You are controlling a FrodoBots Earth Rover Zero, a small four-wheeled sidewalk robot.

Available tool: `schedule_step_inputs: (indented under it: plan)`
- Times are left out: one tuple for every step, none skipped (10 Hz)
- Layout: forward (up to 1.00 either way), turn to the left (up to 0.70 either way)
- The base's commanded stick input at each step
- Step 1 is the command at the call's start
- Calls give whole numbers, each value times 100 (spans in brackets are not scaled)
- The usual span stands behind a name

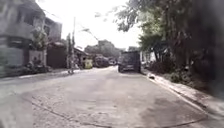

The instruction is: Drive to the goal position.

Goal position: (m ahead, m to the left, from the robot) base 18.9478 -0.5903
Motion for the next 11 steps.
schedule_step_inputs:
  plan:
    - [100, 12]
    - [100, 0]
    - [100, 0]
    - [100, 0]
    - [100, 0]
    - [100, 0]
    - [100, 0]
    - [100, 0]
    - [100, 0]
    - [100, 0]
    - [100, 0]
